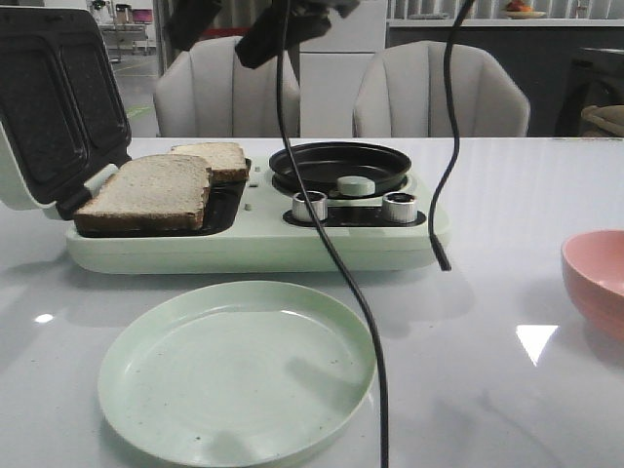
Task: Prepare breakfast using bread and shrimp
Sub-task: 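Open the right gripper and withdraw it upward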
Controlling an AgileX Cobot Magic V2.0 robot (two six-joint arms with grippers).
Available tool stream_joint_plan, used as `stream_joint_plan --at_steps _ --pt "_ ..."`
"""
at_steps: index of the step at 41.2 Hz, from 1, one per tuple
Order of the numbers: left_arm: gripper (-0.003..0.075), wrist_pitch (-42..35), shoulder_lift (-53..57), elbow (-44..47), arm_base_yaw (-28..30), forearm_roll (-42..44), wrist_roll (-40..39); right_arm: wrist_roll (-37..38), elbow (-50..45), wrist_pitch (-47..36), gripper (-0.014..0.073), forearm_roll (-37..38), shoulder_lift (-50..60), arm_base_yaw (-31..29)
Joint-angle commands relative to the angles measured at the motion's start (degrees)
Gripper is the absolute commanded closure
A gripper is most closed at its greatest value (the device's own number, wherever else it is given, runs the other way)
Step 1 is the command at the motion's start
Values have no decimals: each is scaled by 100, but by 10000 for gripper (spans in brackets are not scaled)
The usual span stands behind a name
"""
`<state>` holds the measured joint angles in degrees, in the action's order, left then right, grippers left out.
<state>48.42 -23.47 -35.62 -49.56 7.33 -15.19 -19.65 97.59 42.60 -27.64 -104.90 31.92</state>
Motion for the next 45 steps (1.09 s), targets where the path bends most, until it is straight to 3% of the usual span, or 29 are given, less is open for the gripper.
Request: stream_joint_plan --at_steps 1,7,15,31,45 --pt "213 -447 -27 -146 -44 39 -20 511 -245 -156 64 901 802 340" --pt "213 -458 -27 -146 -44 148 -20 1588 -1094 -129 64 2153 1553 778" --pt "213 -411 -27 -146 -44 183 -20 2415 -2372 -122 64 2901 2576 835" --pt "213 -402 -27 -146 -44 183 -20 2609 -4774 -365 64 2985 4953 835" --pt "213 150 -309 -285 -44 293 -20 2609 -5537 -308 64 2985 6368 835"
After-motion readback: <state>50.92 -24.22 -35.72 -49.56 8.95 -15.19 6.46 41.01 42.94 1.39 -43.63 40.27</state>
